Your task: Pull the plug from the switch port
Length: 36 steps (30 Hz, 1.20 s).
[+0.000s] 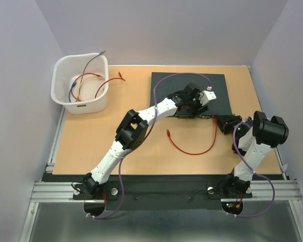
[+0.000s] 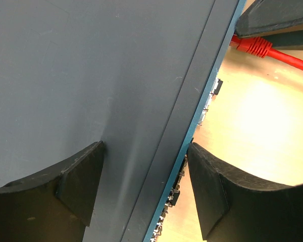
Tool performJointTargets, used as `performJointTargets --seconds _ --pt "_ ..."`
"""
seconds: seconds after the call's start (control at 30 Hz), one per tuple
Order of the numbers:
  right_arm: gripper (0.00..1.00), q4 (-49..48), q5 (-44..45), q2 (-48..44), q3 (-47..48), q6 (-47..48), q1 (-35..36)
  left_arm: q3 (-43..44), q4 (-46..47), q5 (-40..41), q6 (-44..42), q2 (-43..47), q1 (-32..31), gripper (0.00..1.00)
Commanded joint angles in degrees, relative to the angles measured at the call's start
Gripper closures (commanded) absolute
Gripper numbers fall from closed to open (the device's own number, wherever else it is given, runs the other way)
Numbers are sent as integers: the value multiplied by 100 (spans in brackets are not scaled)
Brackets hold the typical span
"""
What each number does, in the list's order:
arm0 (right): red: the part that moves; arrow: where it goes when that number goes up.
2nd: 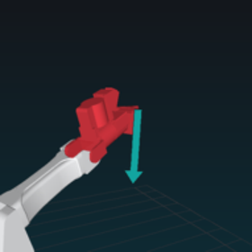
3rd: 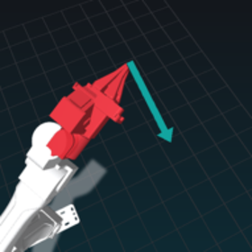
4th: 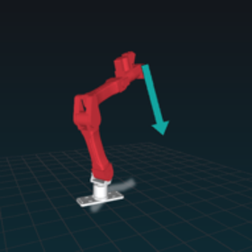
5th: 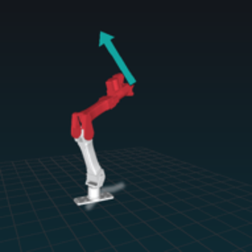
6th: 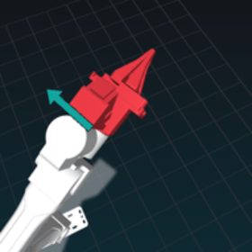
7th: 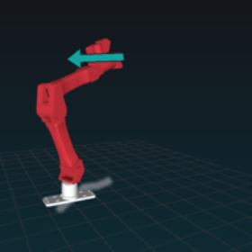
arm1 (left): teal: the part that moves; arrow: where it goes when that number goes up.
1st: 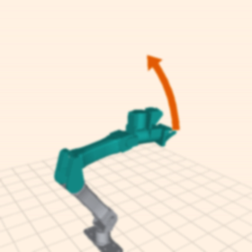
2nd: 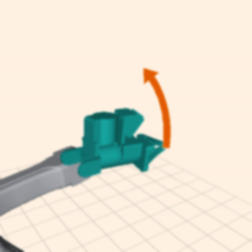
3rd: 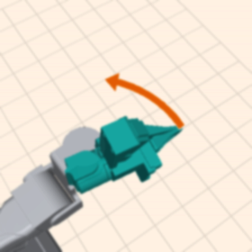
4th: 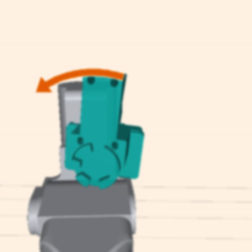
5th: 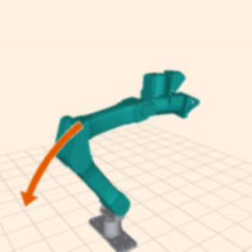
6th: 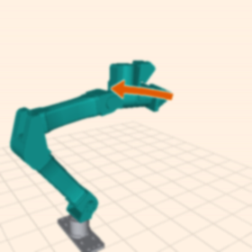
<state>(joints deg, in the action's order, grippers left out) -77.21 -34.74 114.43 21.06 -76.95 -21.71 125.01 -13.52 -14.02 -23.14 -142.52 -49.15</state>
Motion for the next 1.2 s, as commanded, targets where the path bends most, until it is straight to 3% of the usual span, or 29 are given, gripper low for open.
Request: performJointTargets --seconds 0.0,0.17,0.37,0.73,1.17 --pt "62 -1446 336 -61 162 31 -26 85 69 242 72 -136 195 24" --pt "66 -1402 284 18 206 22 -26 129 69 260 72 -145 195 24" --pt "55 -1411 170 9 -13 197 -26 182 42 260 72 -162 195 24" --pt "60 -1446 301 -149 -331 373 -26 190 25 260 55 -171 195 24" --pt "62 -1411 187 149 319 31 176 261 16 286 28 -206 186 24"
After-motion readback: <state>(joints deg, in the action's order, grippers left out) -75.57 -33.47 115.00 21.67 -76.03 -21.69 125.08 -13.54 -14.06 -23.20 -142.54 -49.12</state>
